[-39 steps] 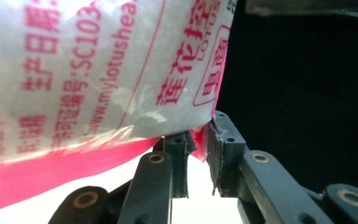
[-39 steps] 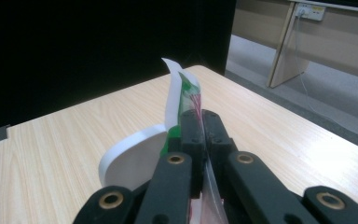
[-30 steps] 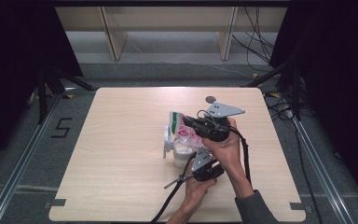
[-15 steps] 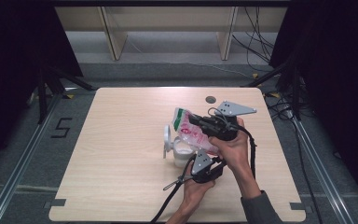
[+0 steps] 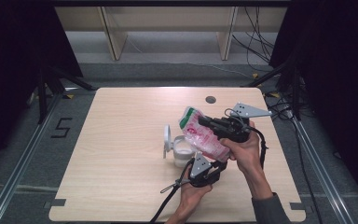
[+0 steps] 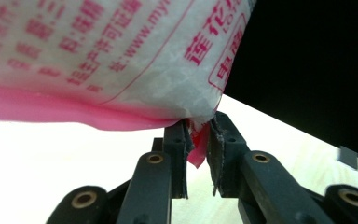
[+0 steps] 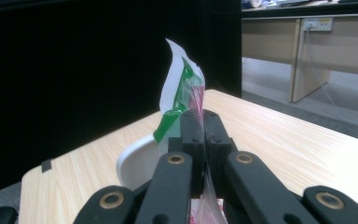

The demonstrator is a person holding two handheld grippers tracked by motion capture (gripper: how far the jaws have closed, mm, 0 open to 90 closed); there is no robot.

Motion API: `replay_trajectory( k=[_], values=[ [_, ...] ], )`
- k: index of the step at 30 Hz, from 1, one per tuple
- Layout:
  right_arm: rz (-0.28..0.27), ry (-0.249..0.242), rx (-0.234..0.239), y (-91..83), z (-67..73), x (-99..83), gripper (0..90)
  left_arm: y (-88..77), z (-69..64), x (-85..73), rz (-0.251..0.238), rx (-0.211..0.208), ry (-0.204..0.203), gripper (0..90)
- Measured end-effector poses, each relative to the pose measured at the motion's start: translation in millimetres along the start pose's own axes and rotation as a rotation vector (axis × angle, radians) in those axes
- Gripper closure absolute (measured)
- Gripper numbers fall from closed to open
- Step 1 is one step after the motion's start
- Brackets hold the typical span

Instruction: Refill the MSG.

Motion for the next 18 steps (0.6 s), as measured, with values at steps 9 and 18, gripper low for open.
replay_trajectory(
  k=[9,18],
  values=[
    [-0.038,0.047,0.003,-20.6,-10.2,-7.3,90.0,1.8,-7.5,-4.8,0.046,-0.015,0.018,76.6],
    [-0.042,0.033,-0.028,-24.3,-9.0,-8.0,90.0,-1.3,-5.4,-6.1,0.063,-0.026,0.016,72.7]
  ],
)
Point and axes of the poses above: each handheld gripper's, and its own axes: y roughly forward along the jaws, x roughly out of its top, z roughly to its left, the point moved 10 cm from there along y, roughly forward along the jaws, and after that the axes turned 6 degrees about z, right-handed, at the moved point
